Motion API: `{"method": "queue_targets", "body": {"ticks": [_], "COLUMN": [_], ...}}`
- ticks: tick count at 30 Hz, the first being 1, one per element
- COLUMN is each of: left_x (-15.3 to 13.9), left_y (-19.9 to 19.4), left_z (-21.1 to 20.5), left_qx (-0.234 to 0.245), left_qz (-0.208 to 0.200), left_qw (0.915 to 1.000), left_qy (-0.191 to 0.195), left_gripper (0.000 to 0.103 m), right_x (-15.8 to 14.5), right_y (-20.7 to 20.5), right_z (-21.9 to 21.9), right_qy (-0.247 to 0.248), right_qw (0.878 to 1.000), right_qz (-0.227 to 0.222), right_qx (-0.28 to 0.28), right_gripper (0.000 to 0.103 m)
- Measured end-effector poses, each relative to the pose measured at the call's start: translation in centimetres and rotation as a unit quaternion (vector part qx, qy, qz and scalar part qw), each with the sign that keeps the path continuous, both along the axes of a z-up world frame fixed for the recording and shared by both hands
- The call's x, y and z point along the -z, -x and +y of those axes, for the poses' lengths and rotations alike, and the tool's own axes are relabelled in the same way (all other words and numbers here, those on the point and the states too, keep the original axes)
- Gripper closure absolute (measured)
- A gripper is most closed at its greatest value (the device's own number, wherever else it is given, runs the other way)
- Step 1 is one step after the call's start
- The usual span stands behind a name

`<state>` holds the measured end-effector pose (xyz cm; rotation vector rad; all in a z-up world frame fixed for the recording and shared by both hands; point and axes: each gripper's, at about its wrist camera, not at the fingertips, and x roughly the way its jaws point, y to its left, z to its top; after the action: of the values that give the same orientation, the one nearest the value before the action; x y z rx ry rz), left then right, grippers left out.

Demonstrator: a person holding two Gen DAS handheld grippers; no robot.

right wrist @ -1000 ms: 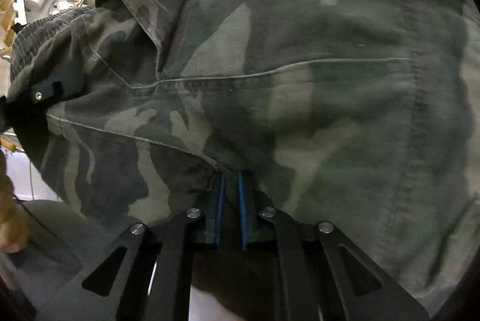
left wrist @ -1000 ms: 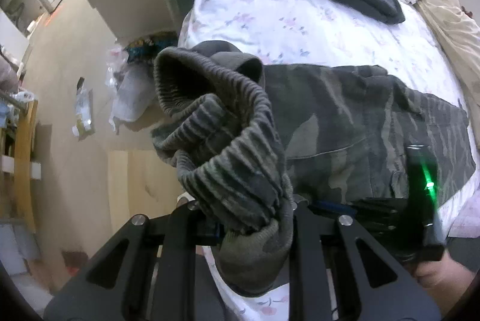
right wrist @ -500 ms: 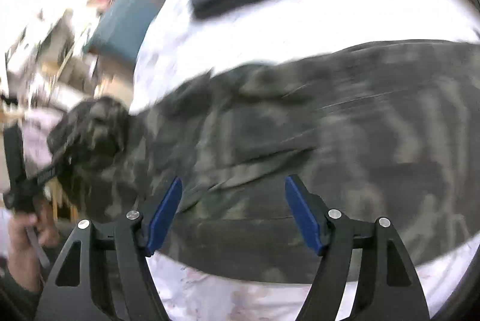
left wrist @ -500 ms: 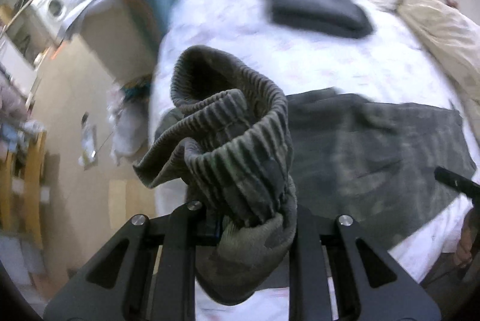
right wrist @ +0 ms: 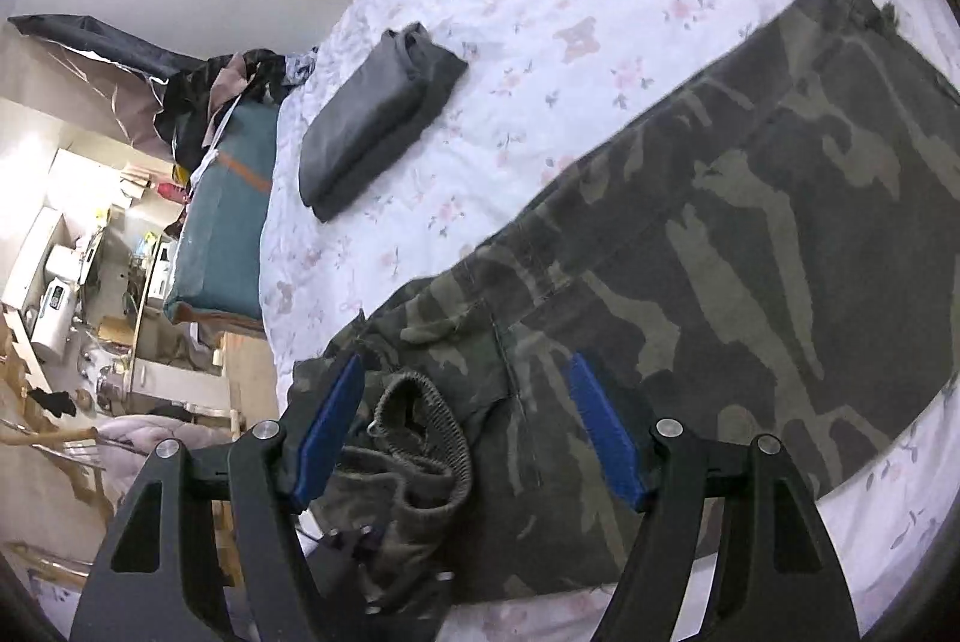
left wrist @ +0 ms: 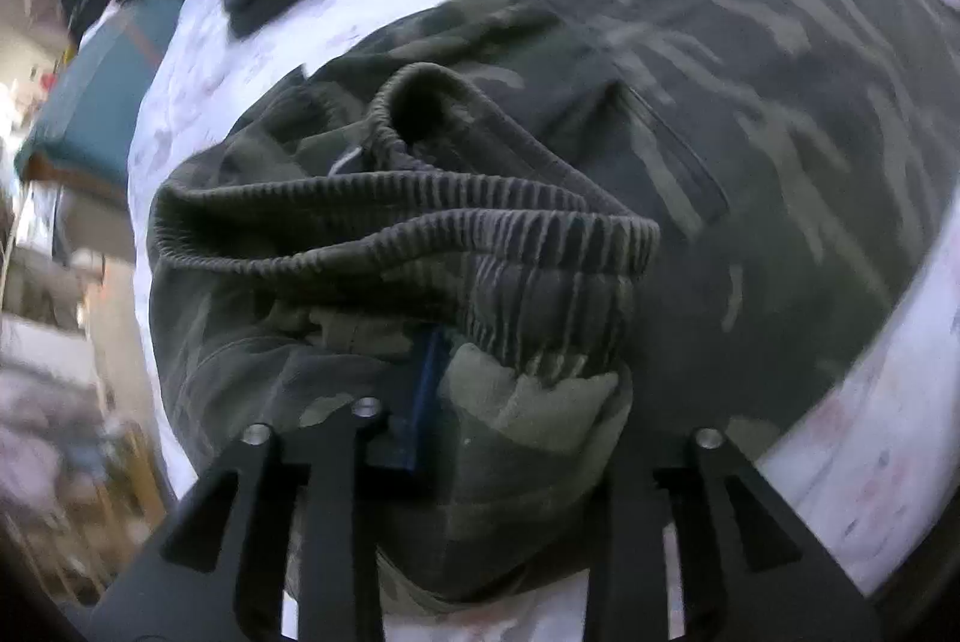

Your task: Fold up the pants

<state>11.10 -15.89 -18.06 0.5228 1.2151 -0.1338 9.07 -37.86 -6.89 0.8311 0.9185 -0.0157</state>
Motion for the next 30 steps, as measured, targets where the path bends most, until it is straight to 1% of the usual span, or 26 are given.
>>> {"method": "queue_targets", "body": {"ticks": [1,2,3,4,5,7,8,9,10,11,13,14,15,16,17,18,19,20,22,23,24,25,26,28,29,30], "left_x": [-0.2,-0.8,-1.4,-3.0,-4.4,-6.9,-8.7,-9.7,-10.6,-11.0,-10.5,-9.4,-8.8,-8.0,-6.8,-5.3,-4.1,-3.1,-1.7,-1.4,-1.4,-1.6,-1.8,-2.3,-2.6,-2.4], "left_y": [0.2,0.3,0.4,0.6,0.9,1.4,1.7,1.9,1.8,1.5,0.5,-0.3,-0.6,-0.8,-1.0,-1.2,-1.2,-1.1,-1.4,-1.3,-1.2,-1.0,-0.8,-0.7,-0.6,-0.8], "left_z": [0.3,1.1,1.9,3.0,4.0,6.0,7.7,9.0,10.9,13.2,17.0,19.4,20.6,22.1,23.2,24.0,24.3,24.4,24.0,23.8,23.7,23.6,23.5,23.6,23.9,23.8], "left_qx": [0.009,0.015,0.015,0.014,0.017,0.019,0.012,0.004,-0.012,-0.04,-0.094,-0.138,-0.159,-0.184,-0.213,-0.246,-0.261,-0.267,-0.268,-0.266,-0.265,-0.261,-0.256,-0.257,-0.262,-0.263], "left_qz": [0.006,0.027,0.039,0.058,0.07,0.076,0.054,0.034,0.014,-0.007,-0.026,-0.025,-0.023,-0.017,-0.002,0.022,0.042,0.058,0.076,0.076,0.073,0.069,0.065,0.057,0.053,0.054], "left_qw": [0.9998,0.9983,0.9964,0.99,0.982,0.9701,0.9669,0.966,0.9672,0.9719,0.98,0.9802,0.9771,0.972,0.9669,0.9605,0.9561,0.9521,0.9503,0.9514,0.9521,0.9539,0.956,0.9561,0.9545,0.9538], "left_qy": [0.014,0.049,0.073,0.128,0.175,0.23,0.249,0.256,0.253,0.232,0.174,0.141,0.139,0.144,0.141,0.129,0.127,0.138,0.139,0.134,0.134,0.132,0.128,0.128,0.133,0.134], "left_gripper": [0.055,0.033,0.024,0.018,0.018,0.018,0.017,0.015,0.01,0.008,0.008,0.008,0.008,0.008,0.008,0.008,0.008,0.008,0.008,0.008,0.008,0.008,0.008,0.008,0.008,0.008], "right_x": [0.0,0.1,0.0,-0.2,-0.2,-0.2,-0.1,-0.1,0.0,0.4,1.4,2.1,2.7,3.9,4.7,5.6,6.8,7.6,9.7,10.4,10.7,10.7,10.2,9.0,8.3,8.2], "right_y": [0.0,-0.1,0.3,0.1,-0.2,-0.7,-0.9,-0.9,-0.8,-1.0,-1.4,-1.5,-1.6,-1.8,-1.9,-1.9,-1.9,-1.9,-1.9,-1.9,-1.7,-1.6,-1.1,-0.2,0.6,0.9], "right_z": [-0.1,0.0,-0.2,0.2,0.7,1.5,2.0,2.4,2.6,3.2,4.6,5.2,5.7,6.8,7.6,8.6,9.8,10.5,12.5,13.4,14.3,14.6,14.8,14.6,14.3,14.2], "right_qy": [-0.005,-0.008,-0.008,-0.003,0.003,0.016,0.023,0.028,0.031,0.036,0.046,0.046,0.043,0.039,0.041,0.047,0.05,0.048,0.04,0.045,0.06,0.068,0.07,0.053,0.042,0.037], "right_qw": [1.0,1.0,1.0,1.0,1.0,0.999,0.998,0.998,0.998,0.997,0.994,0.993,0.993,0.99,0.988,0.984,0.98,0.977,0.967,0.962,0.959,0.957,0.958,0.965,0.969,0.969], "right_qz": [0.001,0.002,0.002,0.003,0.004,0.007,0.009,0.011,0.013,0.019,0.036,0.046,0.053,0.069,0.081,0.095,0.111,0.122,0.146,0.152,0.148,0.148,0.14,0.117,0.104,0.103], "right_qx": [-0.004,-0.009,-0.015,-0.024,-0.031,-0.043,-0.049,-0.055,-0.06,-0.07,-0.087,-0.094,-0.099,-0.114,-0.127,-0.142,-0.158,-0.167,-0.203,-0.221,-0.235,-0.24,-0.239,-0.23,-0.222,-0.22], "right_gripper": [0.029,0.029,0.029,0.029,0.029,0.029,0.029,0.029,0.029,0.029,0.029,0.028,0.028,0.028,0.028,0.028,0.028,0.028,0.029,0.047,0.062,0.068,0.076,0.078,0.078,0.077]}}
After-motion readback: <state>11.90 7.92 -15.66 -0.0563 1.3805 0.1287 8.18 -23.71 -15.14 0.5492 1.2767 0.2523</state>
